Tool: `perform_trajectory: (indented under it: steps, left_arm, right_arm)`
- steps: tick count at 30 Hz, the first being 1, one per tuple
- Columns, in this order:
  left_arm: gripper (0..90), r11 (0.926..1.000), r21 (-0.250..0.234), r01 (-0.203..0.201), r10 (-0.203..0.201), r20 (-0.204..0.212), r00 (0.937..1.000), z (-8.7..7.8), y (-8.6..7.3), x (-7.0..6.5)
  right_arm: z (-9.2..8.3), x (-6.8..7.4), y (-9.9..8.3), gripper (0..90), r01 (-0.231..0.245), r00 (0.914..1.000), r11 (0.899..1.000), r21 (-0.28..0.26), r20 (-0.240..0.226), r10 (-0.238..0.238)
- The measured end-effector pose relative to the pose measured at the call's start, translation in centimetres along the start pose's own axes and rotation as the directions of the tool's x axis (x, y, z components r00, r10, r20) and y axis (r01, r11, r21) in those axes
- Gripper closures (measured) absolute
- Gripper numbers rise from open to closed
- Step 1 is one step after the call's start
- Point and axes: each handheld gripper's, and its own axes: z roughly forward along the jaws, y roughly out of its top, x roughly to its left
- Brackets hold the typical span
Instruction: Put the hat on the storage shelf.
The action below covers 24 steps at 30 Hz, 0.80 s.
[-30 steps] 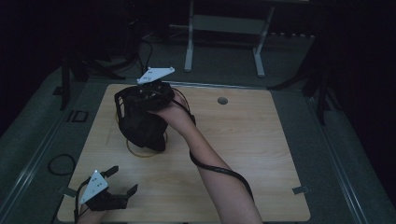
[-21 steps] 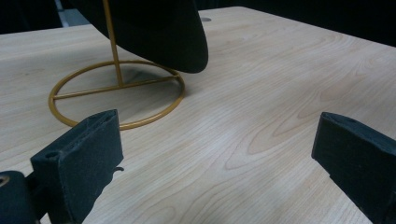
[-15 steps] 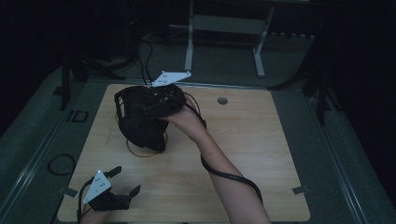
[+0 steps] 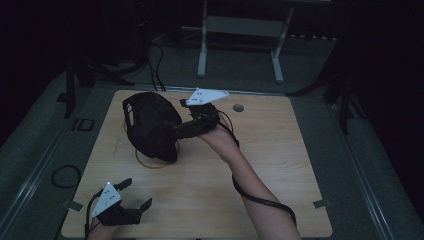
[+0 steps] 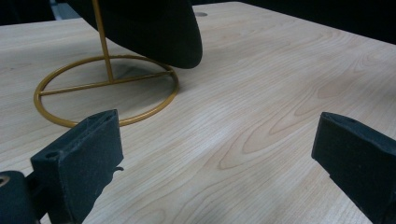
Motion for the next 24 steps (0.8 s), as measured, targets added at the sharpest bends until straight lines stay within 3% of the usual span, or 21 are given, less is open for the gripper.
perform_trajectory:
  steps: [5,16,24]
  left_arm:
    - [2.3,1.0,0.003,0.004,-0.004,0.001,1.0,0.1,-0.1,0.1]
    - [2.3,0.9999,0.01,-0.002,0.002,0.007,1.0,0.2,-0.1,0.1]
    - [2.3,0.9999,0.008,0.006,-0.006,0.013,0.9999,0.2,-0.2,0.2]
  right_arm:
    - [-1.3,-0.1,-1.3,13.2,0.002,0.9997,1.0,-0.002,0.023,-0.002]
    - [-3.2,0.2,-4.4,13.2,-0.003,0.9998,1.0,0.005,0.02,0.003]
    - [-4.7,0.7,-8.1,13.4,-0.014,0.9997,1.0,0.019,0.019,0.013]
